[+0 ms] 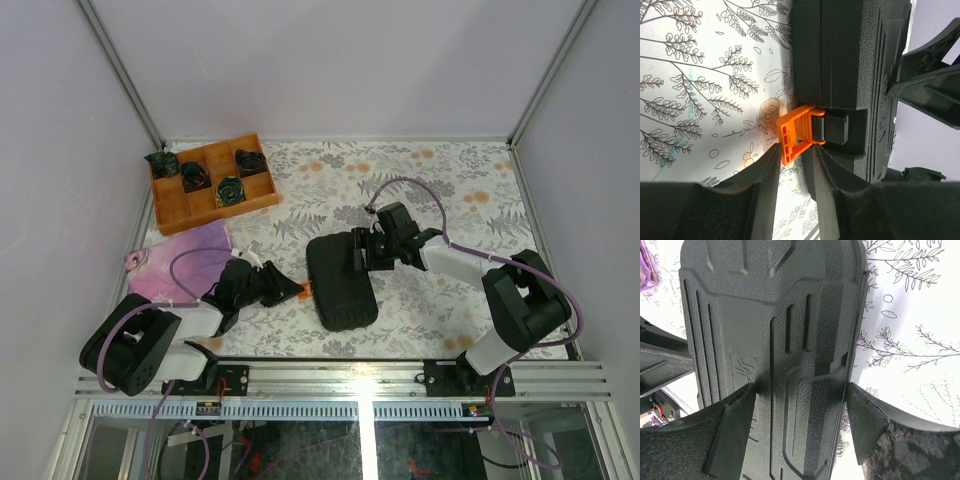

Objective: Sort the tools into containers
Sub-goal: Close the storage box at the center of the board.

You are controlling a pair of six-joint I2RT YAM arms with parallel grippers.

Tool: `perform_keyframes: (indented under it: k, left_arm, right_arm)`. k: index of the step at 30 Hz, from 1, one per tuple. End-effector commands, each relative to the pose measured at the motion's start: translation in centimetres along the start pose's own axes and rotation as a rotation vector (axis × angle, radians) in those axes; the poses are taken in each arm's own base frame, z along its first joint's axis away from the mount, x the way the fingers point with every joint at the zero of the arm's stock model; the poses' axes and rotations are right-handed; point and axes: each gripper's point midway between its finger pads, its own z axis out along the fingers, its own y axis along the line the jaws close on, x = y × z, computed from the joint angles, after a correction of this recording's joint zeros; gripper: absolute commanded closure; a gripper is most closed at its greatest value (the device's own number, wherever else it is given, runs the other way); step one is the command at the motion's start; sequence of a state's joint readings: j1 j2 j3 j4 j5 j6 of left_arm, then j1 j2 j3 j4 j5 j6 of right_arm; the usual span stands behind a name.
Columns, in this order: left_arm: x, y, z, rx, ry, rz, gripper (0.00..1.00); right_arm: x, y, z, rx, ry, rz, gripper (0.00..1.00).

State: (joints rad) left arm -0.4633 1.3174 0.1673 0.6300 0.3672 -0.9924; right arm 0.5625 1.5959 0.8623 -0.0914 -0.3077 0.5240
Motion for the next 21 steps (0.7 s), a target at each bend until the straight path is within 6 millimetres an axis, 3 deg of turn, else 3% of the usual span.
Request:
perform_keyframes:
  k: [1,21]
  left_arm:
    - [-1.3,-4.1,-0.1,0.157,-0.039,0.061,0.72]
    - [-1.5,-5.1,-0.3,0.198,-0.045,0.075,0.78]
  right_arm:
    - [4.0,-4.4,0.9,0.168,0.122,-0.033,0.48]
    - [3.9,-4.2,0.9,0.159,0.122,-0.033,0.49]
